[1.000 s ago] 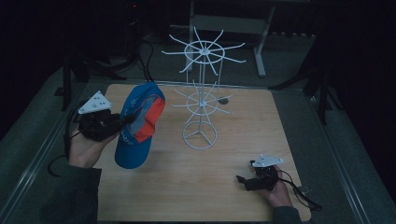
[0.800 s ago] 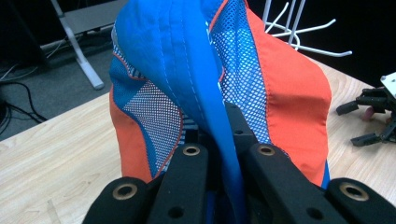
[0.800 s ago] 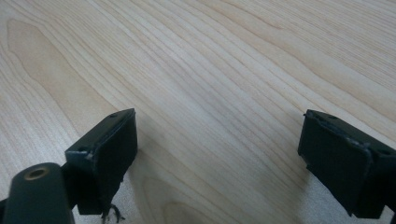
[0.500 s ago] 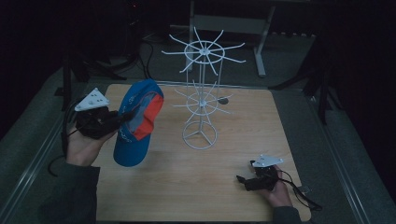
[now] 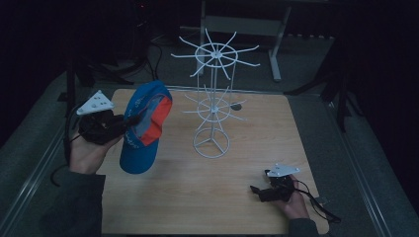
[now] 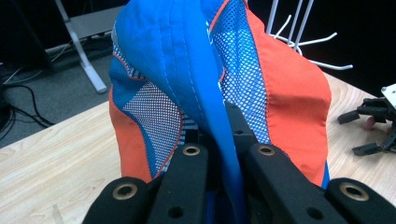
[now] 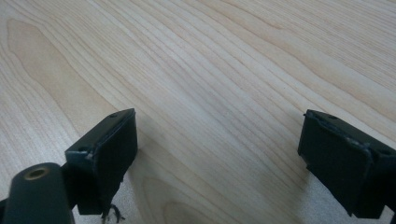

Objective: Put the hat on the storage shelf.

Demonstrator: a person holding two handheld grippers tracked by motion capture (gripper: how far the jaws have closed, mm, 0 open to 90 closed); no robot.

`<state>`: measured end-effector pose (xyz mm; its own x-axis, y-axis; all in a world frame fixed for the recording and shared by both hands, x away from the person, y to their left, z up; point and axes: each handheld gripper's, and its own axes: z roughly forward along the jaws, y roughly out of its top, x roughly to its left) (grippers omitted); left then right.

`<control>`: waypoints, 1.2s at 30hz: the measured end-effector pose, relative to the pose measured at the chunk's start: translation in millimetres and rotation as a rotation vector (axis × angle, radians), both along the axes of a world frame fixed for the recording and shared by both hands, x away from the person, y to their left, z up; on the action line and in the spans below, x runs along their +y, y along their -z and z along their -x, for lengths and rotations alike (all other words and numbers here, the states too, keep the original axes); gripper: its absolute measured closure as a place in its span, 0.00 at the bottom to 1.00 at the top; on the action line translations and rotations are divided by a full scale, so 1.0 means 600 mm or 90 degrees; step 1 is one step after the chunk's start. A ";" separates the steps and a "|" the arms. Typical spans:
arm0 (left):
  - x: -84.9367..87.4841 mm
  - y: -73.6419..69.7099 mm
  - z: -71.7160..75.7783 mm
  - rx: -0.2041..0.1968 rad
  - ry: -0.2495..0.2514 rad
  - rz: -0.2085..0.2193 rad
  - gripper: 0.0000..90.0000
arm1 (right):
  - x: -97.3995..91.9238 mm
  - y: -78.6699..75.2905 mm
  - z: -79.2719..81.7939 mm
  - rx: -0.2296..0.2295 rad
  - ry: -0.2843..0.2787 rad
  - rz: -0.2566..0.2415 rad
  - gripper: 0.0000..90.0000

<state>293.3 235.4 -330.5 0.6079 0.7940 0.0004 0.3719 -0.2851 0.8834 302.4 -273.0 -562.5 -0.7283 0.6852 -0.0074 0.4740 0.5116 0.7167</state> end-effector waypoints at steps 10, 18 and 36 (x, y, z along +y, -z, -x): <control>0.000 -0.005 0.000 -0.003 -0.004 0.005 0.99 | 0.000 0.000 0.000 0.000 0.000 -0.001 0.13; 0.002 -0.006 -0.004 -0.004 -0.008 0.009 0.99 | 0.000 0.000 0.000 0.000 -0.001 -0.001 0.13; 0.001 -0.023 -0.008 -0.014 -0.012 0.015 0.99 | 0.000 0.000 0.000 0.000 0.000 -0.001 0.13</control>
